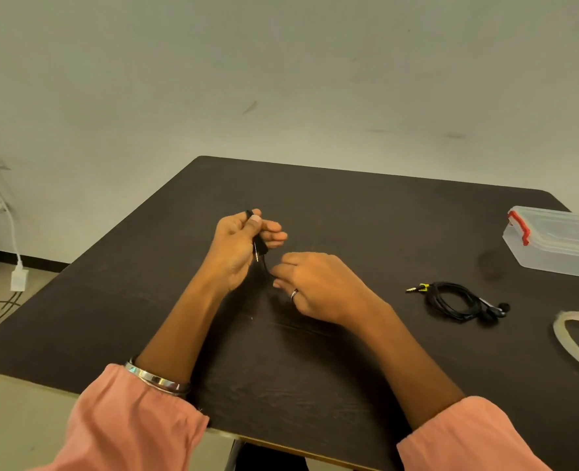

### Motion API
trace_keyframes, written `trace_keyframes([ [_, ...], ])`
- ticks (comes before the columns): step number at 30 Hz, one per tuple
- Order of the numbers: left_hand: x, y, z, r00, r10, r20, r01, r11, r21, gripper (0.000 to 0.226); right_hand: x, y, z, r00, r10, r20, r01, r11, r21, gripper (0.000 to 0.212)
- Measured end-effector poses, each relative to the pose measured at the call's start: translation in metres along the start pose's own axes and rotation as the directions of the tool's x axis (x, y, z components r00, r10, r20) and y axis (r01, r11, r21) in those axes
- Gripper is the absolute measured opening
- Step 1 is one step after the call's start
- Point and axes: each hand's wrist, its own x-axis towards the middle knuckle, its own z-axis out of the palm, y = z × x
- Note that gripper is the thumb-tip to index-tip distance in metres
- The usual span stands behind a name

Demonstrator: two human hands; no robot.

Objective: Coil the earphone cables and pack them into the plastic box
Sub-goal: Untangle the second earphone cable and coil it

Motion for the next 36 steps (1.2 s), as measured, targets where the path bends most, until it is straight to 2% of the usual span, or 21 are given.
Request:
trace_keyframes([
  [3,-0.003,-0.008,0.005,0.994,0.011,0.112,-0.042,0.958,0.283,0.023,0.001,0.008,-0.003,0.993,0.011,-0.115,0.002,0.993,0.116,0.019],
  [5,-0.006,-0.010,0.006,0.964,0.015,0.266,-0.129,0.898,0.420,0.024,-0.001,0.016,-0.006,0.970,0.112,-0.214,-0.048,0.958,0.282,0.015],
  [8,-0.009,-0.010,0.007,0.873,-0.068,0.482,-0.194,0.859,0.473,0.025,-0.007,0.030,-0.015,0.910,0.309,-0.275,-0.111,0.823,0.557,0.011],
  [10,-0.012,-0.011,0.009,0.832,-0.148,0.534,-0.135,0.880,0.454,0.028,-0.011,0.038,-0.018,0.900,0.361,-0.244,-0.145,0.776,0.614,0.015],
  [13,-0.015,-0.010,0.011,0.785,-0.254,0.566,0.060,0.939,0.339,0.030,-0.015,0.049,-0.018,0.908,0.359,-0.216,-0.164,0.778,0.606,0.022],
  [15,-0.016,-0.009,0.010,0.761,-0.308,0.571,0.147,0.939,0.311,0.035,-0.016,0.053,-0.018,0.917,0.331,-0.222,-0.156,0.811,0.563,0.023],
  [20,-0.018,-0.007,0.007,0.678,-0.362,0.640,0.137,0.917,0.374,0.039,-0.013,0.055,-0.010,0.933,0.251,-0.259,-0.144,0.918,0.369,0.025],
  [24,-0.017,-0.007,0.008,0.675,-0.370,0.639,0.212,0.926,0.312,0.030,-0.011,0.055,0.001,0.908,0.247,-0.337,-0.165,0.953,0.255,0.027],
  [27,-0.018,-0.006,0.011,0.701,-0.336,0.629,0.280,0.941,0.191,0.025,-0.009,0.053,0.008,0.836,0.360,-0.413,-0.249,0.921,0.300,0.020],
  [29,-0.016,-0.006,0.013,0.732,-0.302,0.611,0.307,0.946,0.099,0.025,-0.007,0.050,0.010,0.759,0.490,-0.428,-0.271,0.836,0.477,0.019],
  [32,-0.010,-0.007,0.013,0.798,-0.242,0.551,0.317,0.947,-0.044,0.026,-0.004,0.044,0.005,0.660,0.692,-0.293,-0.215,0.547,0.809,0.014],
  [34,-0.006,-0.008,0.012,0.831,-0.230,0.507,0.330,0.937,-0.116,0.026,-0.003,0.039,0.005,0.685,0.711,-0.158,-0.198,0.391,0.899,0.010],
  [36,-0.004,-0.008,0.010,0.848,-0.227,0.479,0.332,0.932,-0.146,0.026,-0.002,0.037,0.007,0.735,0.674,-0.077,-0.201,0.325,0.924,0.014],
])
